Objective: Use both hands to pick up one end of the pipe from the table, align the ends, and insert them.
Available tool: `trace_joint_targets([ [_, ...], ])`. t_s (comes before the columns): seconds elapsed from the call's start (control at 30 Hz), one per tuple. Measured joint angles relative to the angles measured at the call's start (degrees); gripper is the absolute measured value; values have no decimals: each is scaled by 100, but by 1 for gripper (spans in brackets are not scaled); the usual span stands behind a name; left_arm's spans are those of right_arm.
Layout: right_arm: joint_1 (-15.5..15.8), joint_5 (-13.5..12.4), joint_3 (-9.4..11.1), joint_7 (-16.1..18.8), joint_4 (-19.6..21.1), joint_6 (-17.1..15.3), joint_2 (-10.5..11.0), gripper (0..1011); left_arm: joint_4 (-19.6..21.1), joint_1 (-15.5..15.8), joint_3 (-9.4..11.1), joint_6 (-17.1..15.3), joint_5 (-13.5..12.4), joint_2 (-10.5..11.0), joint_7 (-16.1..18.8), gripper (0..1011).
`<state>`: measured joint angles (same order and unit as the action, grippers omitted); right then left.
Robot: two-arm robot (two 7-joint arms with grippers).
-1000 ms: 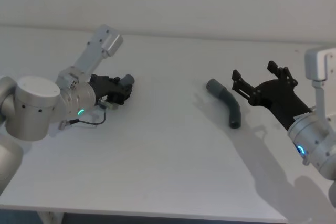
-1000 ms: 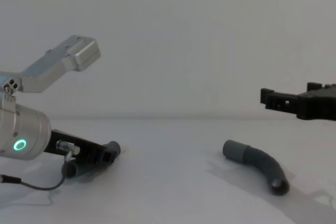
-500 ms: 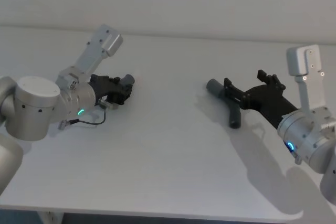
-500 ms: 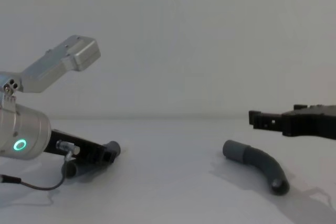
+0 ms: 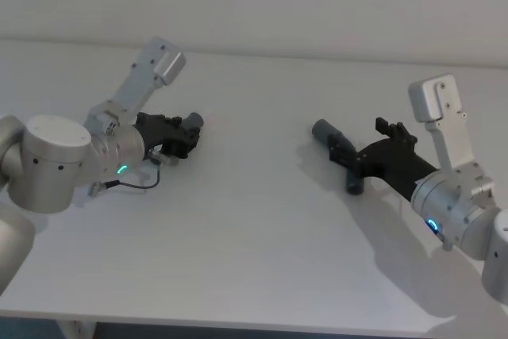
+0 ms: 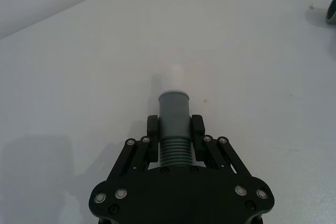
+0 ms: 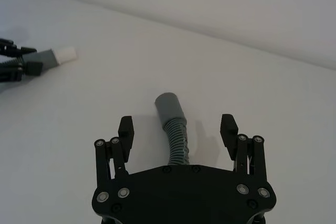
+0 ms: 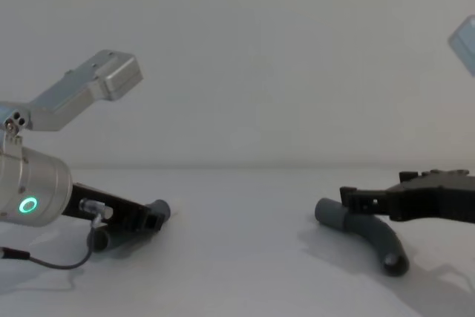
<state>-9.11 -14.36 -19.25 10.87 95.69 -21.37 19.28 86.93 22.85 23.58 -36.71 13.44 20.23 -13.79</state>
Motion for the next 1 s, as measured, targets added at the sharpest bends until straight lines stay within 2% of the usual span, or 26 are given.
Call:
trace_joint_targets([
  [0.67,-423,80,-126,490,-577,-133,28,1002,0,0,0,0,0,1,0,356],
  [1.0,-539,84,-144,636,-721,-214,-1,1002,0,0,0,0,0,0,0,356],
])
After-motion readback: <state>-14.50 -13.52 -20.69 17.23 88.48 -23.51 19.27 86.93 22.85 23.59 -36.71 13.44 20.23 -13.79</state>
